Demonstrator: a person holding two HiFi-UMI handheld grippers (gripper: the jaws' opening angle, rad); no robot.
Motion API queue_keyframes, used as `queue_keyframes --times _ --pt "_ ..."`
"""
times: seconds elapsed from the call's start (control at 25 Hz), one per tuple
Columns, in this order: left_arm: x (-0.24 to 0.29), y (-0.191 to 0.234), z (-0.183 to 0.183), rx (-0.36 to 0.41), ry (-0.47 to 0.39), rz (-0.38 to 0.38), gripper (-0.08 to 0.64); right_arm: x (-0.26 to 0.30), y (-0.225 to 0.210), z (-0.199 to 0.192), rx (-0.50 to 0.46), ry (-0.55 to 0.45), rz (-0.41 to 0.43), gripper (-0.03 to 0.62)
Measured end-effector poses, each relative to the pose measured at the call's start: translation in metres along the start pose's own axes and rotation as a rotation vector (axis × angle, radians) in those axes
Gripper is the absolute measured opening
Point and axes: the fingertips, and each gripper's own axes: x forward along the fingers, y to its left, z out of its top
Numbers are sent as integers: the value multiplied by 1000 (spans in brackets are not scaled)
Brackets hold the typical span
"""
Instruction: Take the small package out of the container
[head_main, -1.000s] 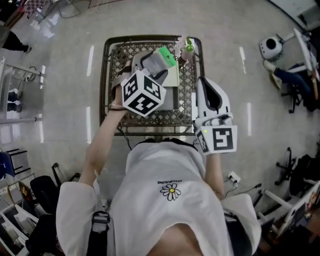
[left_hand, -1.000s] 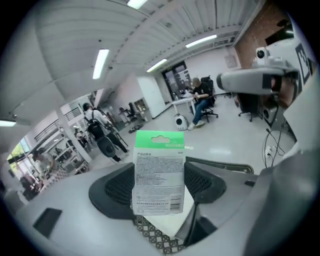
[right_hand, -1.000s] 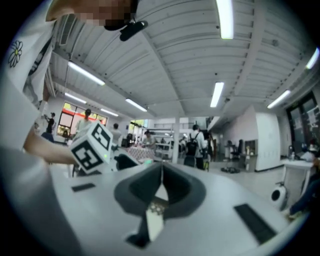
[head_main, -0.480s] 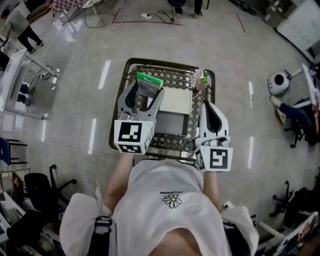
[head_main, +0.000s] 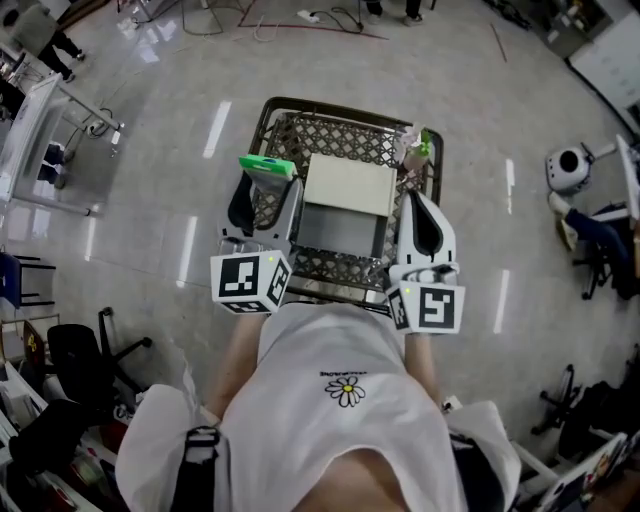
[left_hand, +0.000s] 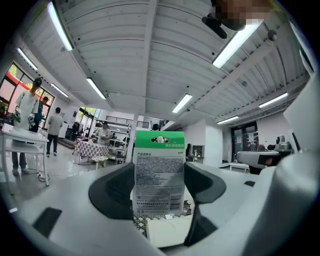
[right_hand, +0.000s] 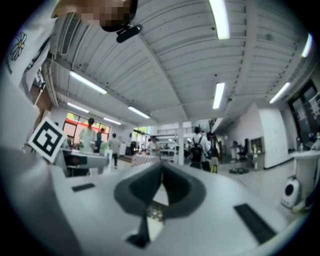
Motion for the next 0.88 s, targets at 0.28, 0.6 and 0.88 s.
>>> queue_keyframes --times 0.28,0.6,0.88 --pt "0 -5 10 26 -39 3 327 -1 1 -5 -30 9 -13 31" --pt "-2 -8 16 30 -51 0 327 -5 -4 -5 -20 6 -30 31" --pt "-3 -12 19 36 -49 -4 327 -11 -5 -6 -20 24 -41 31"
